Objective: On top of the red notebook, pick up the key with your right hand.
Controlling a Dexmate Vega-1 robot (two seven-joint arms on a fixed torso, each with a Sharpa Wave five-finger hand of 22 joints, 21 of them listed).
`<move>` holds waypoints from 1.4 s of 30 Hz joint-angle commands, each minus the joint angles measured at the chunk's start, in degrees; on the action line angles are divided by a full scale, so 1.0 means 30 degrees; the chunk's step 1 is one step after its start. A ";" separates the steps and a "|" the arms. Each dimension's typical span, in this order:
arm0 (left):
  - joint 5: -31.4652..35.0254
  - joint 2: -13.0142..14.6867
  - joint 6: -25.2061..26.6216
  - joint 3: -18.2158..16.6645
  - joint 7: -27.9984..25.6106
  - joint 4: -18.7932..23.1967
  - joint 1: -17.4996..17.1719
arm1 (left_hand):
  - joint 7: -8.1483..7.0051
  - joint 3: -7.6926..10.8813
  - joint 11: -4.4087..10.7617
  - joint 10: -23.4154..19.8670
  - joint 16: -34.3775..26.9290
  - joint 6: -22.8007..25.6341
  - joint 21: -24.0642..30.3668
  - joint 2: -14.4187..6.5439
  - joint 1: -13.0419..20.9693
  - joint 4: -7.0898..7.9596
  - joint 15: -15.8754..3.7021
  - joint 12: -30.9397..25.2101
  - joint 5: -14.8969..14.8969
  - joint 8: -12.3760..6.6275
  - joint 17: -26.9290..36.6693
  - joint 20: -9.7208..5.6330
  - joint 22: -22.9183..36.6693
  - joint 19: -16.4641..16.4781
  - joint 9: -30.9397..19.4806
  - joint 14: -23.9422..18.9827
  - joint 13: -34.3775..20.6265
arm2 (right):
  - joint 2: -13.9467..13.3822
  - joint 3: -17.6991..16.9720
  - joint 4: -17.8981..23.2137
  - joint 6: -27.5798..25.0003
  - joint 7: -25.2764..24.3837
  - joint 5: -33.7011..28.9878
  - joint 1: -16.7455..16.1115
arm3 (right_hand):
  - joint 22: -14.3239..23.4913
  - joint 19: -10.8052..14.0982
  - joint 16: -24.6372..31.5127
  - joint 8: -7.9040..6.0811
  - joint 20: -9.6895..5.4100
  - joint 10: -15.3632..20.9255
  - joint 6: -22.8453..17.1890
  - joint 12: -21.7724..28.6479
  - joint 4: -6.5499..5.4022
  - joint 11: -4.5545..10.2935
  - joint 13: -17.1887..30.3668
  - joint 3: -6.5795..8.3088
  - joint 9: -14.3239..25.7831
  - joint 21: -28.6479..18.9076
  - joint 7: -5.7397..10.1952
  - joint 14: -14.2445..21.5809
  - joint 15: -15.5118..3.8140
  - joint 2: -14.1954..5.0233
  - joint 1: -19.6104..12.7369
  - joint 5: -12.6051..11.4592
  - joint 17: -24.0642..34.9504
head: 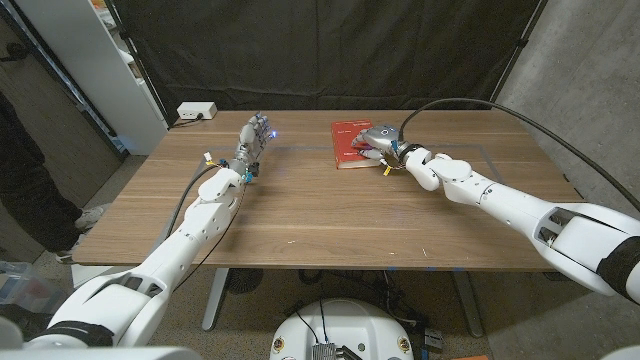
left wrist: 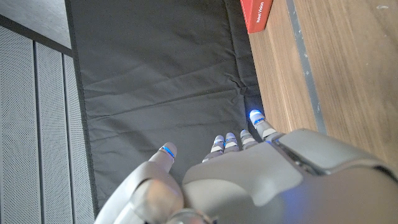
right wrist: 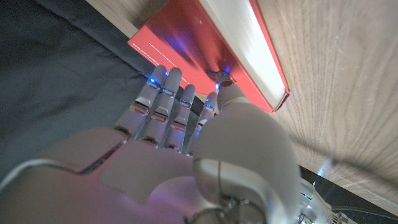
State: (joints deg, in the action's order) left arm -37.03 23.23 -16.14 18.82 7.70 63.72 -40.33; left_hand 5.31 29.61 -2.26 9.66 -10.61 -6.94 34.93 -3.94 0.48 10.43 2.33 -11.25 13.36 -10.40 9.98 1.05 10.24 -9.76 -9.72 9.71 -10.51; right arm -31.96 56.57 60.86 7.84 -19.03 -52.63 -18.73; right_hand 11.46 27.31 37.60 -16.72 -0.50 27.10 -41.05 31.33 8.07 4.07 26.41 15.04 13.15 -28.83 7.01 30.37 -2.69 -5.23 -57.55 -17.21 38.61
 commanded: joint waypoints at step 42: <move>-0.0039 0.0662 0.0343 -0.0120 -0.0997 0.2212 -0.1365 | 0.0001 -0.0261 -0.0066 0.0223 -0.0057 -0.0029 -0.0261 -0.1637 -0.0110 0.0002 0.0135 -0.0066 0.0156 -0.0030 0.0060 0.0069 0.0069 -0.1642 -0.0105 0.1539 -0.0061 | -0.0796 -0.0240 0.0249 0.1145 -0.4355 -0.0304 -0.0593 | -0.0053 0.0630 -0.1488 -0.5648 -0.0224 0.2880 -0.5827 0.1325 0.0187 0.1098 0.0490 -0.0178 0.3140 -0.0780 -0.0878 0.2411 -0.3216 0.0528 -0.1237 -0.1149 0.0167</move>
State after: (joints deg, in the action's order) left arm -36.67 24.49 -14.71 18.70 4.59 68.79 -43.16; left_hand 5.31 29.14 -2.26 9.66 -10.61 -6.95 34.32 -3.94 0.48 10.43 2.33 -11.25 13.59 -10.40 9.98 1.05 10.24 -9.76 -9.72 9.71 -10.51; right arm -33.93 56.46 60.61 11.22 -29.10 -52.72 -19.98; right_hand 11.19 29.03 33.39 -27.61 -0.82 35.13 -55.85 35.05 8.77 7.46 27.88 14.79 17.61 -30.87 6.03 37.08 -3.48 -3.62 -60.53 -20.36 38.90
